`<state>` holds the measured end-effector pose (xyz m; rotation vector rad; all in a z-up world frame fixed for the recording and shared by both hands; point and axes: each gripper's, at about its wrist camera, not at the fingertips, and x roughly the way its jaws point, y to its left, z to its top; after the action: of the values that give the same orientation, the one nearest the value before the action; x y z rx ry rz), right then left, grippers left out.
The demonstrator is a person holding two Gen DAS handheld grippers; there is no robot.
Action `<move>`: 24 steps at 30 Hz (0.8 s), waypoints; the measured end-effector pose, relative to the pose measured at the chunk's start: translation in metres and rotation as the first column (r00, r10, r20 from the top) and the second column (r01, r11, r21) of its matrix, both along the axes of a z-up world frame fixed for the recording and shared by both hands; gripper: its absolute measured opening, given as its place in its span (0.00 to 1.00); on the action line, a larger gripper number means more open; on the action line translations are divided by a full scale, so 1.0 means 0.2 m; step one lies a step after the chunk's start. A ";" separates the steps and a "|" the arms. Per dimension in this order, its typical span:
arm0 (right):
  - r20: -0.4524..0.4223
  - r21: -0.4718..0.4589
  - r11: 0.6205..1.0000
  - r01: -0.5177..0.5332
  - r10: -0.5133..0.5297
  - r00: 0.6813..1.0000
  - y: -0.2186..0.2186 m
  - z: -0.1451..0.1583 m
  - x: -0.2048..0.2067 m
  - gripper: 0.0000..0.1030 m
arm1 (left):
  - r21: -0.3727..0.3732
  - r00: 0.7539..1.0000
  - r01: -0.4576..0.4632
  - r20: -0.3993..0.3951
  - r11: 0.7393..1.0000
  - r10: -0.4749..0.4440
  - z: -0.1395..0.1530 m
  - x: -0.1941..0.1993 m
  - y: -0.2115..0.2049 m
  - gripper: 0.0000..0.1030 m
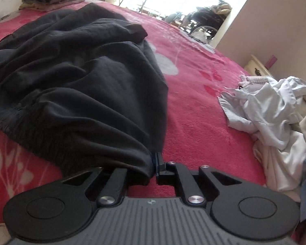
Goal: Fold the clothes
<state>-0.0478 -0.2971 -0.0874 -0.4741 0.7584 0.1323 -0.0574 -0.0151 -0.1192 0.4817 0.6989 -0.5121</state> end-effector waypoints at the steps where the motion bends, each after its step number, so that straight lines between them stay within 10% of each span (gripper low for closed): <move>1: -0.004 -0.002 1.000 -0.009 0.009 1.000 0.00 -0.01 0.00 0.18 | 0.006 1.000 0.003 0.001 1.000 -0.003 0.00 0.00 0.00 0.27; 3: -0.013 -0.006 1.000 -0.027 0.027 1.000 0.00 -0.02 -0.01 0.37 | 0.019 1.000 0.009 0.002 1.000 -0.009 -0.01 0.01 0.00 0.32; 8: -0.036 -0.015 0.997 -0.073 0.072 0.997 0.01 -0.06 -0.04 0.47 | 0.030 1.000 0.013 0.009 0.999 -0.013 -0.05 0.03 0.01 0.30; 10: -0.030 0.008 0.996 -0.087 0.087 0.996 0.03 -0.06 -0.03 0.40 | 0.006 1.000 -0.016 0.016 1.000 0.016 -0.04 0.05 0.01 0.08; 12: -0.011 0.047 0.997 -0.058 0.059 0.998 0.03 -0.04 -0.01 0.03 | -0.023 0.998 -0.050 0.029 0.998 0.051 -0.01 0.08 0.03 0.07; 18: 0.170 0.259 0.965 0.048 -0.095 0.981 0.01 0.24 0.02 0.02 | -0.194 0.975 -0.125 0.156 0.973 0.157 0.37 0.12 0.13 0.07; 24: 0.408 0.418 0.908 -0.030 -0.158 0.899 0.05 0.66 0.02 0.01 | -0.459 0.929 -0.151 0.237 0.876 0.284 0.87 0.25 0.30 0.06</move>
<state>-0.0433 -0.2880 0.0440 -0.0584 0.2877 0.1154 -0.0079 0.0452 0.0540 0.0499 0.3240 -0.3527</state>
